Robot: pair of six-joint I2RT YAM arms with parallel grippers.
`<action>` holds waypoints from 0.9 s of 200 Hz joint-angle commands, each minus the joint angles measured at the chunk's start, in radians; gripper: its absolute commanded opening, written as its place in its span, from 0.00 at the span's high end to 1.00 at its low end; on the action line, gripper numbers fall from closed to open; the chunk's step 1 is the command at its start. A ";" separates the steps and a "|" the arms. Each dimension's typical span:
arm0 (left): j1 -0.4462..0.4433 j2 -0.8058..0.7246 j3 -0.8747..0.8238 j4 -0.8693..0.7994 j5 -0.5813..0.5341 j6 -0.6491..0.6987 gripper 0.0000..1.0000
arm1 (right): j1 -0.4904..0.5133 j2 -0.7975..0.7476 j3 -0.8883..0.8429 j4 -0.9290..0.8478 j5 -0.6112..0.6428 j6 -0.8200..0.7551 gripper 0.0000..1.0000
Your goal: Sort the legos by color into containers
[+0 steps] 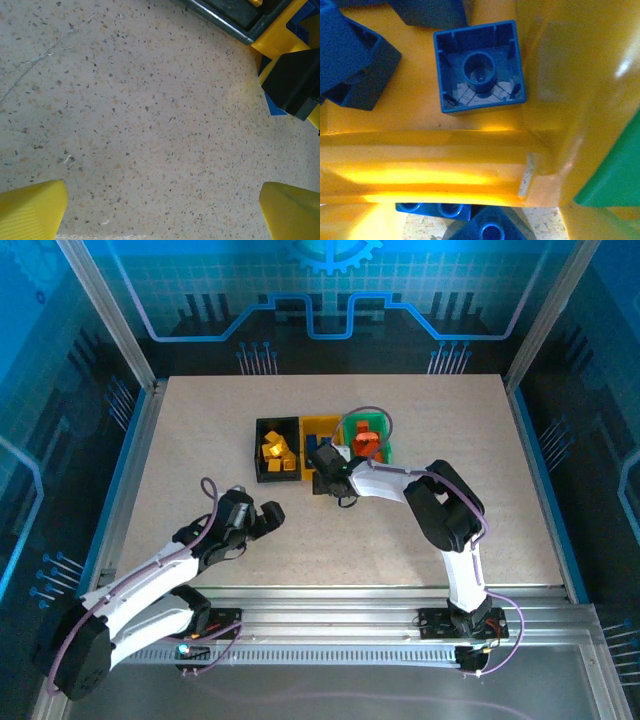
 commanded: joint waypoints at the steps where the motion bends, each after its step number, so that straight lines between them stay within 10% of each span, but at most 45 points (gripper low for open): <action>1: 0.006 0.010 -0.016 0.023 0.022 -0.016 0.01 | -0.002 -0.022 -0.048 -0.079 0.047 0.072 0.24; 99: 0.005 0.013 -0.029 0.037 0.032 -0.025 0.01 | -0.019 -0.209 -0.206 0.053 0.004 0.018 0.10; 180: 0.006 0.002 -0.027 0.021 0.032 -0.028 0.01 | -0.026 -0.021 -0.033 -0.015 0.093 0.138 0.05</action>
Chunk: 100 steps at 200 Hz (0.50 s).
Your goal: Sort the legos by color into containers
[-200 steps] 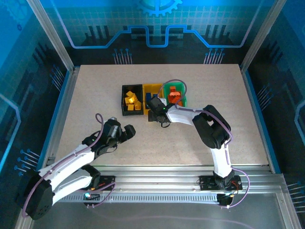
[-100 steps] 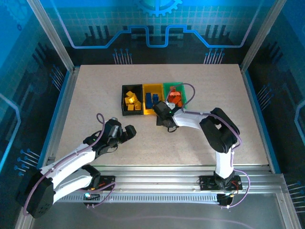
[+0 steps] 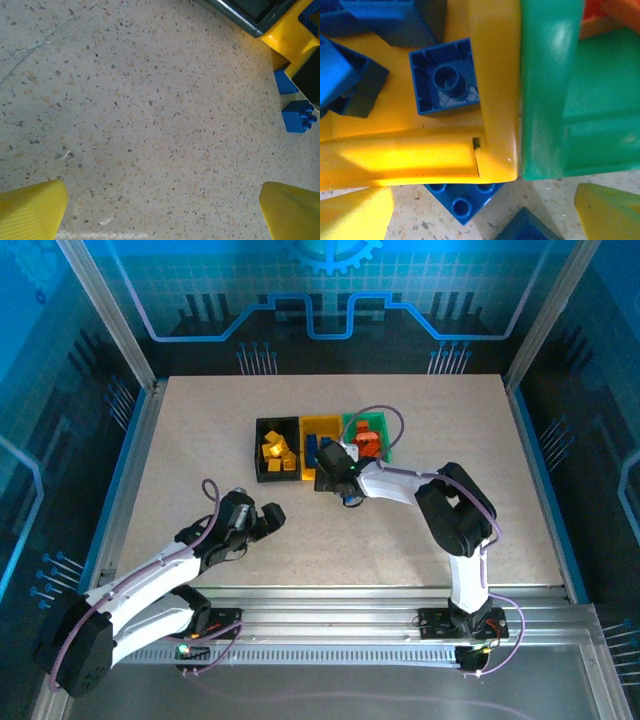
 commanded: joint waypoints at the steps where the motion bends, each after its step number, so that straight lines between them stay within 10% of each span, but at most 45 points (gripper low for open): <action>1: 0.006 -0.015 -0.007 -0.008 0.018 -0.008 0.01 | -0.011 0.043 0.020 -0.034 0.084 0.085 0.05; 100: 0.005 -0.011 -0.017 0.010 0.025 -0.014 0.01 | -0.034 -0.072 -0.089 -0.182 0.165 0.212 0.13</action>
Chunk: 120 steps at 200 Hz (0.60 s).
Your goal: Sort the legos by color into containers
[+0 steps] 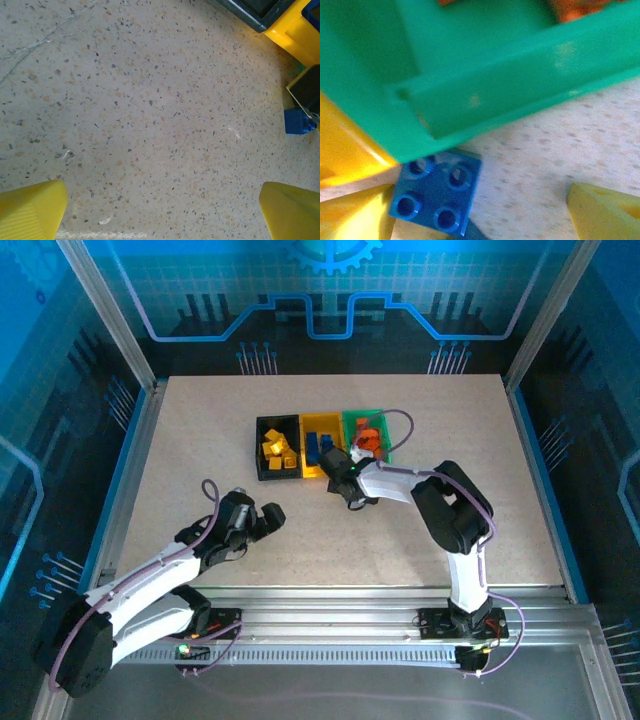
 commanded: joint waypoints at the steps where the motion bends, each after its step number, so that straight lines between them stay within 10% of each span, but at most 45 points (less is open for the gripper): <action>1: 0.005 -0.010 -0.016 0.010 0.025 -0.009 0.01 | -0.018 -0.076 -0.060 -0.064 0.040 0.017 0.13; 120: 0.007 -0.010 0.003 0.006 0.026 0.002 0.01 | -0.068 -0.112 -0.096 -0.012 -0.266 -0.207 0.28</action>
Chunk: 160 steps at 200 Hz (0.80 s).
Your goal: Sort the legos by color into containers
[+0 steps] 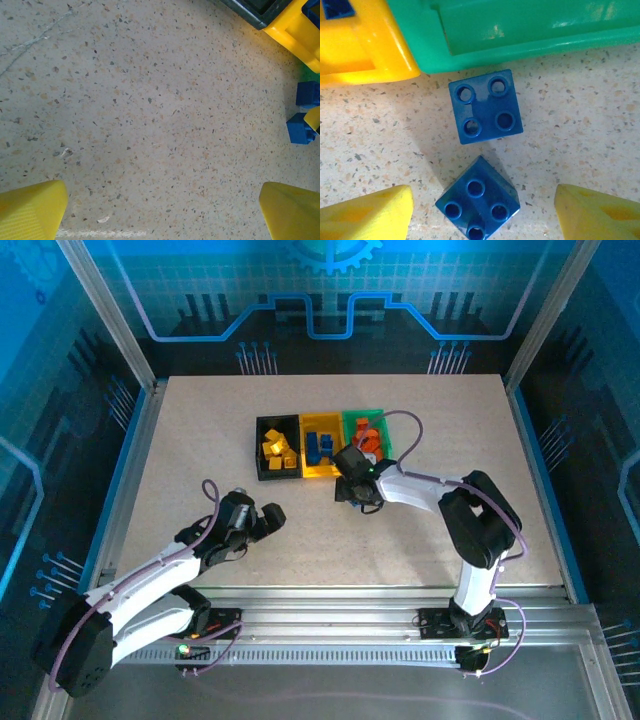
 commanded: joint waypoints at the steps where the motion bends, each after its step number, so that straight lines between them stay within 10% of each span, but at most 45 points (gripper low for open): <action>1: 0.006 -0.010 0.004 0.005 0.016 0.002 0.01 | -0.031 0.044 0.017 -0.018 -0.047 0.004 0.28; 83: 0.007 -0.010 0.016 -0.004 0.014 0.009 0.01 | -0.054 0.016 -0.023 0.004 -0.072 -0.027 0.52; 160: 0.007 -0.012 0.009 -0.006 0.021 0.010 0.01 | -0.012 -0.196 0.012 0.004 -0.146 -0.185 0.53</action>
